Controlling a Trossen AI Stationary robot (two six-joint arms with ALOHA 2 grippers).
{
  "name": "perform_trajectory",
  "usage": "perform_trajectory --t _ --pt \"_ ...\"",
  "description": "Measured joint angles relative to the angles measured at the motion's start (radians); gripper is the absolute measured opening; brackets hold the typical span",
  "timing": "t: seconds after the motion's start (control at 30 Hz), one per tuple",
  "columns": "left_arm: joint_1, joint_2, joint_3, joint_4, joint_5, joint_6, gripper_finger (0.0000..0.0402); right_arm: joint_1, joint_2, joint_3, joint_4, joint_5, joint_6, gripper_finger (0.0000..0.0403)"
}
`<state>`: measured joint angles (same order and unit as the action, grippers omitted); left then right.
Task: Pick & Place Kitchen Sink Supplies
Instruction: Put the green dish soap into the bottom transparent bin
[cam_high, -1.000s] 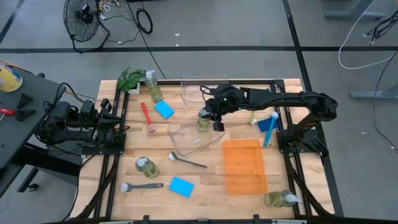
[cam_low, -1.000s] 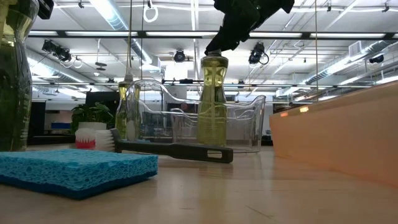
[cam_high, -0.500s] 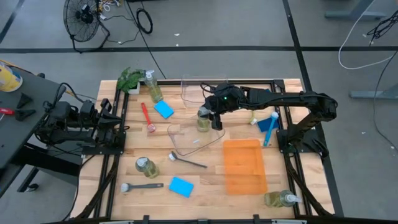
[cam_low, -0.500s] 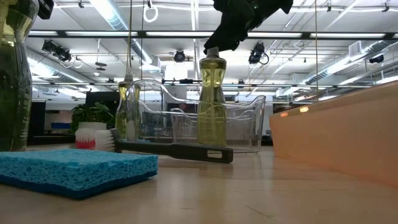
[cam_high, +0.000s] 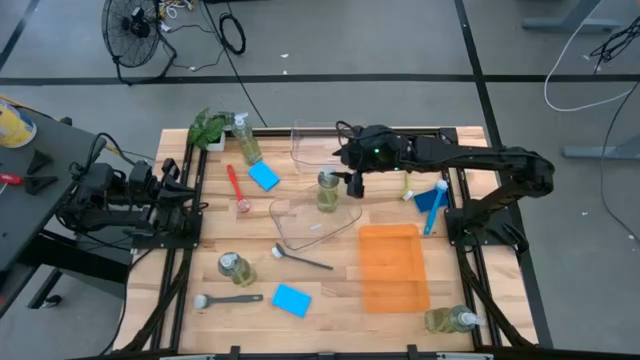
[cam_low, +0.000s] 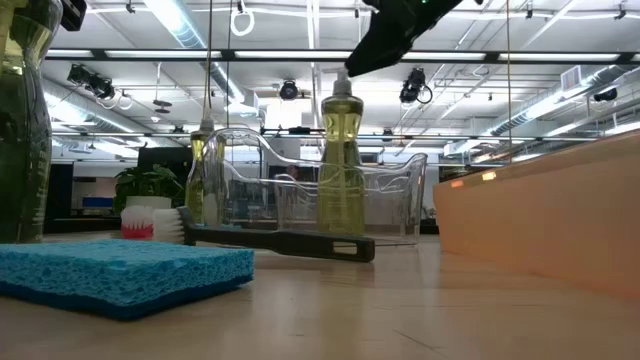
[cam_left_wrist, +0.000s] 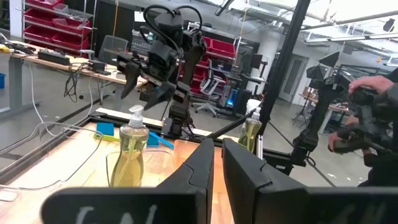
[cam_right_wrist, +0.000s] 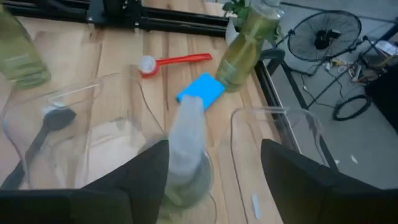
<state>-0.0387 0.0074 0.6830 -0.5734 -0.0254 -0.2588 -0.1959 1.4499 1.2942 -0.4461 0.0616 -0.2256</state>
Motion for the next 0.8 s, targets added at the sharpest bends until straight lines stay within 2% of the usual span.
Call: perform_trajectory --t 0.23,0.67,0.8 --pt "0.0 0.0 0.0 0.0 0.0 0.0 0.0037 0.015 -0.104 0.0 -0.168 0.002 0.0 0.0263" --pt "0.0 0.0 0.0 0.0 0.0 0.0 0.0037 0.125 -0.239 0.0 -0.423 -0.004 0.003 0.0263" --pt "0.0 0.0 0.0 0.0 0.0 0.0 0.0037 0.143 -0.248 0.0 -0.481 -0.086 0.0 0.0263"
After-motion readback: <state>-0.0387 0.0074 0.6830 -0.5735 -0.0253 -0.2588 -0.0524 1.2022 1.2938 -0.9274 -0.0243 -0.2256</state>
